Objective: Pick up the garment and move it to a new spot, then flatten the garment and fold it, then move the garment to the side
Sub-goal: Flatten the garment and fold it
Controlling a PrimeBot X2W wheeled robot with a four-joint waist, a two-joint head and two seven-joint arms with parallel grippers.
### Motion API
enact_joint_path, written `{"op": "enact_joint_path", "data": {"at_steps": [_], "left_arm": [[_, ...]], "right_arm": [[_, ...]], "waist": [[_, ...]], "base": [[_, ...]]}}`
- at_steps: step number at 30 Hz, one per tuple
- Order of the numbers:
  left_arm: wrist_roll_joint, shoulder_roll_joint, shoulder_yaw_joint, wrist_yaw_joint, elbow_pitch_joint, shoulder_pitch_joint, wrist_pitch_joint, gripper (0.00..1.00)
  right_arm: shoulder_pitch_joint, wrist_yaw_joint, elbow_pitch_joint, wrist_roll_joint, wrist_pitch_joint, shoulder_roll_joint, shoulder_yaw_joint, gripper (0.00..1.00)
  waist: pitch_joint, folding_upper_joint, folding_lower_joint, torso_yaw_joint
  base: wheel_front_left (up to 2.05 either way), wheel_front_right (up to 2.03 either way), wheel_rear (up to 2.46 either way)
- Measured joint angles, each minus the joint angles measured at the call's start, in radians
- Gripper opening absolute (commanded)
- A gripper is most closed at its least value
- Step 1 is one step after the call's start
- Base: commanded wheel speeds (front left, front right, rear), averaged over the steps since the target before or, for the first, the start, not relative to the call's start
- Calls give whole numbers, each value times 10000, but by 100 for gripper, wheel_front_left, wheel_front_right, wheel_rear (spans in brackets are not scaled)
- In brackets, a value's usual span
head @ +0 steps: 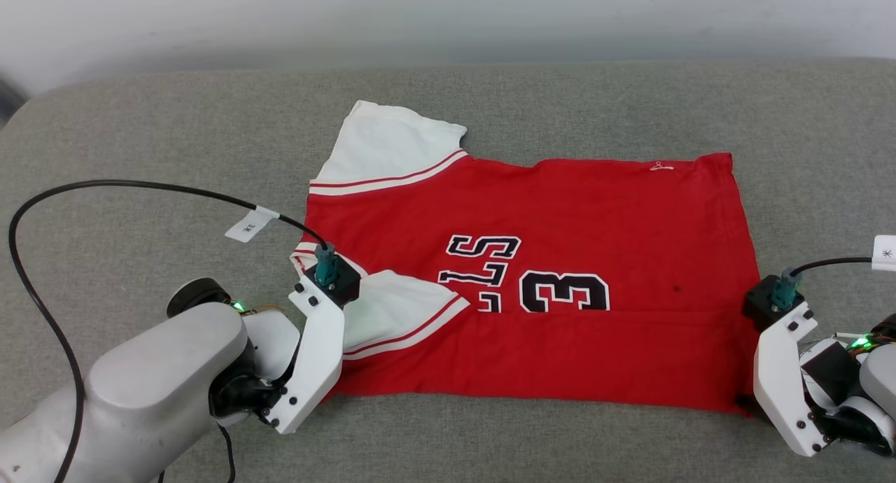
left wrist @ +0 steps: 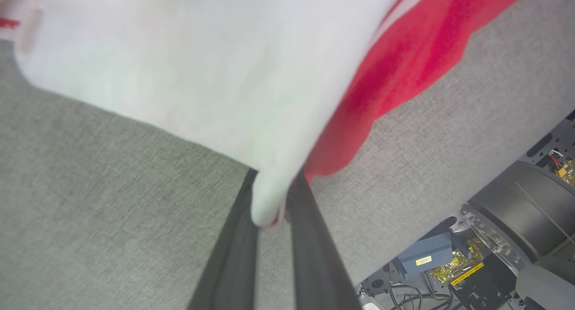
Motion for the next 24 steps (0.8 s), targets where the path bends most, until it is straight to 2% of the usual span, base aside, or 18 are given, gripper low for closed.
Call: {"op": "enact_joint_path", "data": {"at_steps": [1,2,3,8,9,13,20,24], "left_arm": [[-10,10,-12,0,12,1,-27,0],[-23,27,-23,0,31,3,-79,0],[-35,48,-23,0,52,4,-86,0],[-173,113,-44,0,180,241,-265,0],[-355,221,-56,0,178,438,-360,0],[-579,418,-58,0,52,759,-364,0],[-727,915,-73,-2,-662,1471,-61,0],[-721,1126,-73,-2,-941,1771,4,0]], "right_arm": [[-33,0,48,77,-65,-2,56,100],[-67,0,84,127,-157,2,111,22],[-96,2,123,167,-276,0,173,0],[-148,19,113,376,-1037,-15,476,0],[-147,19,-136,566,-1407,-244,656,0],[-130,19,-763,759,-1693,-782,828,0],[412,21,-1985,1208,-1716,-1839,1032,0],[836,23,-2313,1461,-1634,-2230,957,0]], "waist": [[16,0,0,2],[18,0,0,-11],[7,0,0,-28],[-266,0,1,-113],[-569,0,1,-170],[-1050,0,1,-235],[-1720,0,0,-311],[-1826,0,0,-287]], "base": [[0,0,0],[0,0,0],[0,0,0],[0,0,0],[0,0,0],[0,0,0],[0,0,0],[0,0,0]]}}
